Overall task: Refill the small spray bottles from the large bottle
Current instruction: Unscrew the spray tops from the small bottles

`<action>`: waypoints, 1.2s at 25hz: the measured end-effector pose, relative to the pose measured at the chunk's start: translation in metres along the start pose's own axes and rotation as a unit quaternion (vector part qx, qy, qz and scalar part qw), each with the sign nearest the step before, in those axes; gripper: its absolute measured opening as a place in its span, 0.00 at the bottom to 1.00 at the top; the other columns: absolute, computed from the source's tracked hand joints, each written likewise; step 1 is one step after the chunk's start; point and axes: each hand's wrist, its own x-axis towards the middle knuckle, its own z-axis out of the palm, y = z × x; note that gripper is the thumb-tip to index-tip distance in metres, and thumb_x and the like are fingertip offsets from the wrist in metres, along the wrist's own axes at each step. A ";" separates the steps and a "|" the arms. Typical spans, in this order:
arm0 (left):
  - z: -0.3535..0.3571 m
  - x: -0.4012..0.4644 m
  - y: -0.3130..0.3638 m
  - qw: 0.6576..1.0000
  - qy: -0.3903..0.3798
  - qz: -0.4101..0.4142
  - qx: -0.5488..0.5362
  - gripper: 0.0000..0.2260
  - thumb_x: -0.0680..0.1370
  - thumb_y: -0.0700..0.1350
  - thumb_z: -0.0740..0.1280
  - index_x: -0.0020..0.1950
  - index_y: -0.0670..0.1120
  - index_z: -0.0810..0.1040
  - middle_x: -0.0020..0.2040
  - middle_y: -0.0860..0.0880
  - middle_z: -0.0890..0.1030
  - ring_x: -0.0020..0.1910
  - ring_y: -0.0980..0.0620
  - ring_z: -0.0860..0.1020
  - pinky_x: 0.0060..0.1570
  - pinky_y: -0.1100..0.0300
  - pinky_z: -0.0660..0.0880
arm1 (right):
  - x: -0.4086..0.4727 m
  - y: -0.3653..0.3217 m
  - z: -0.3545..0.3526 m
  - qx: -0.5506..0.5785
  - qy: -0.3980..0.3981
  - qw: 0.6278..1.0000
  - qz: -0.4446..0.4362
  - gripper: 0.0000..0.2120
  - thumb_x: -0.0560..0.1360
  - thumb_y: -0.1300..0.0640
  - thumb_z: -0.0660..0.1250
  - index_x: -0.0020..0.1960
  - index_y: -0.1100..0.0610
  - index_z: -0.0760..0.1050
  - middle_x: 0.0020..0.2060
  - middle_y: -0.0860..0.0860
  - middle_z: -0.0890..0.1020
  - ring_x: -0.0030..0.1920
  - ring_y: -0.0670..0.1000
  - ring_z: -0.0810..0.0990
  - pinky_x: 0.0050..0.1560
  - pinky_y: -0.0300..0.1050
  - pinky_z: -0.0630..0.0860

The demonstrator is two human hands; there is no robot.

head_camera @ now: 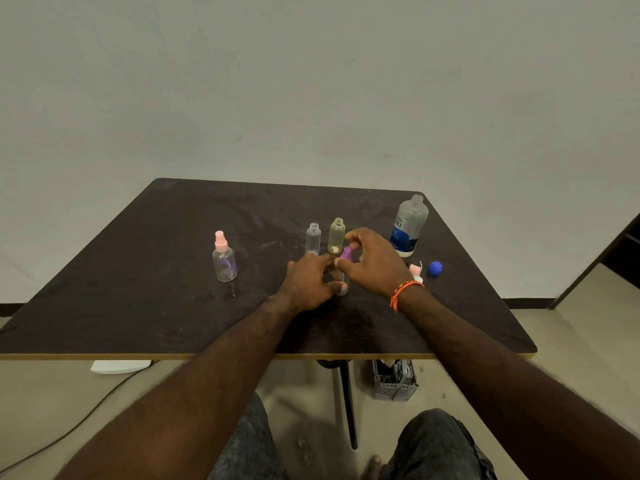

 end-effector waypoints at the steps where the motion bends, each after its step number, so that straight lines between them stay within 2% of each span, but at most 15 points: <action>1: 0.000 0.000 0.000 1.000 0.000 -0.001 0.000 0.15 0.72 0.57 0.77 0.56 0.57 0.80 0.48 0.60 0.84 0.54 0.56 0.81 0.64 0.39 0.70 | 0.001 -0.001 0.000 -0.009 0.011 1.000 0.006 0.21 0.73 0.45 0.74 0.60 0.52 0.74 0.51 0.46 0.78 0.49 0.45 0.78 0.49 0.42 0.78; 3: 0.001 0.000 0.000 1.000 0.003 -0.004 0.000 0.15 0.72 0.57 0.77 0.57 0.56 0.81 0.49 0.60 0.84 0.55 0.55 0.81 0.65 0.40 0.70 | 0.001 -0.002 -0.001 -0.022 0.013 1.000 0.013 0.13 0.74 0.46 0.73 0.53 0.51 0.75 0.45 0.45 0.79 0.44 0.45 0.78 0.44 0.39 0.76; 5: 0.001 -0.001 -0.001 1.000 0.007 -0.004 -0.001 0.15 0.72 0.57 0.77 0.57 0.56 0.81 0.50 0.60 0.84 0.56 0.55 0.80 0.65 0.41 0.69 | 0.000 -0.002 0.001 -0.017 0.001 1.000 -0.001 0.10 0.76 0.52 0.71 0.55 0.51 0.76 0.47 0.46 0.80 0.47 0.47 0.79 0.47 0.41 0.77; 8: 0.002 -0.001 -0.001 1.000 0.011 -0.005 0.000 0.14 0.73 0.56 0.78 0.56 0.56 0.82 0.49 0.62 0.82 0.56 0.57 0.78 0.64 0.43 0.68 | -0.005 -0.003 0.003 0.004 -0.010 1.000 -0.025 0.20 0.74 0.57 0.73 0.65 0.54 0.73 0.58 0.51 0.79 0.57 0.50 0.78 0.58 0.47 0.78; 11: 0.001 -0.002 0.000 1.000 0.006 -0.003 -0.001 0.15 0.73 0.56 0.78 0.57 0.55 0.82 0.49 0.62 0.82 0.56 0.57 0.78 0.65 0.43 0.68 | -0.005 -0.003 0.004 0.010 0.006 1.000 -0.008 0.26 0.73 0.51 0.74 0.69 0.55 0.71 0.63 0.51 0.77 0.60 0.50 0.77 0.61 0.49 0.78; 13: 0.001 -0.003 0.001 1.000 0.006 -0.004 -0.001 0.16 0.73 0.56 0.77 0.58 0.56 0.81 0.49 0.62 0.83 0.57 0.56 0.79 0.65 0.42 0.69 | -0.003 -0.002 0.005 -0.011 0.032 0.999 0.011 0.23 0.73 0.44 0.73 0.63 0.53 0.74 0.57 0.48 0.79 0.54 0.47 0.78 0.56 0.47 0.78; 15: 0.001 -0.003 0.000 1.000 0.008 -0.002 0.003 0.16 0.73 0.56 0.77 0.58 0.56 0.81 0.49 0.61 0.83 0.57 0.55 0.80 0.65 0.40 0.71 | -0.001 -0.001 0.005 -0.029 0.034 0.999 0.028 0.16 0.74 0.42 0.72 0.54 0.51 0.76 0.47 0.46 0.80 0.46 0.46 0.78 0.50 0.48 0.80; 17: 0.001 -0.004 0.001 1.000 0.008 -0.005 0.009 0.16 0.74 0.56 0.77 0.59 0.55 0.81 0.50 0.60 0.83 0.57 0.54 0.80 0.65 0.40 0.71 | -0.001 -0.001 0.005 -0.031 0.024 0.999 0.032 0.10 0.75 0.45 0.71 0.49 0.50 0.76 0.41 0.46 0.80 0.42 0.46 0.79 0.49 0.51 0.81; 19: 0.001 -0.004 0.002 1.000 0.007 -0.007 0.012 0.15 0.74 0.55 0.77 0.58 0.54 0.81 0.50 0.60 0.82 0.57 0.54 0.79 0.64 0.41 0.70 | -0.001 -0.002 0.004 -0.031 0.035 0.999 0.018 0.07 0.75 0.49 0.71 0.49 0.51 0.78 0.39 0.46 0.80 0.41 0.46 0.78 0.48 0.51 0.81; 23: 0.001 -0.005 0.003 1.000 0.012 -0.004 0.016 0.13 0.74 0.55 0.77 0.55 0.54 0.81 0.49 0.60 0.82 0.58 0.53 0.79 0.64 0.43 0.69 | -0.002 -0.003 0.002 -0.025 0.062 0.998 -0.018 0.05 0.75 0.53 0.70 0.49 0.54 0.81 0.41 0.47 0.81 0.40 0.45 0.78 0.45 0.45 0.78; 25: 0.001 -0.006 0.004 1.000 0.014 -0.006 0.017 0.12 0.75 0.55 0.76 0.55 0.54 0.81 0.49 0.60 0.82 0.58 0.53 0.79 0.63 0.44 0.69 | 0.000 -0.004 0.001 -0.026 0.040 0.999 -0.024 0.04 0.75 0.55 0.70 0.49 0.54 0.81 0.43 0.48 0.80 0.42 0.45 0.77 0.45 0.43 0.75; 28: 0.001 -0.006 0.002 1.000 0.004 -0.008 0.019 0.13 0.73 0.58 0.76 0.55 0.56 0.81 0.50 0.59 0.82 0.57 0.53 0.79 0.63 0.41 0.71 | 0.003 -0.009 -0.005 -0.025 -0.016 0.999 -0.033 0.09 0.75 0.59 0.70 0.55 0.54 0.81 0.51 0.50 0.80 0.49 0.48 0.78 0.52 0.44 0.77; 30: 0.002 -0.005 0.001 1.000 -0.002 -0.003 0.015 0.14 0.73 0.59 0.75 0.55 0.56 0.80 0.50 0.60 0.83 0.57 0.54 0.79 0.64 0.39 0.71 | 0.004 -0.014 -0.009 -0.008 -0.030 0.999 -0.034 0.15 0.74 0.57 0.71 0.61 0.55 0.78 0.55 0.50 0.79 0.53 0.49 0.78 0.57 0.46 0.77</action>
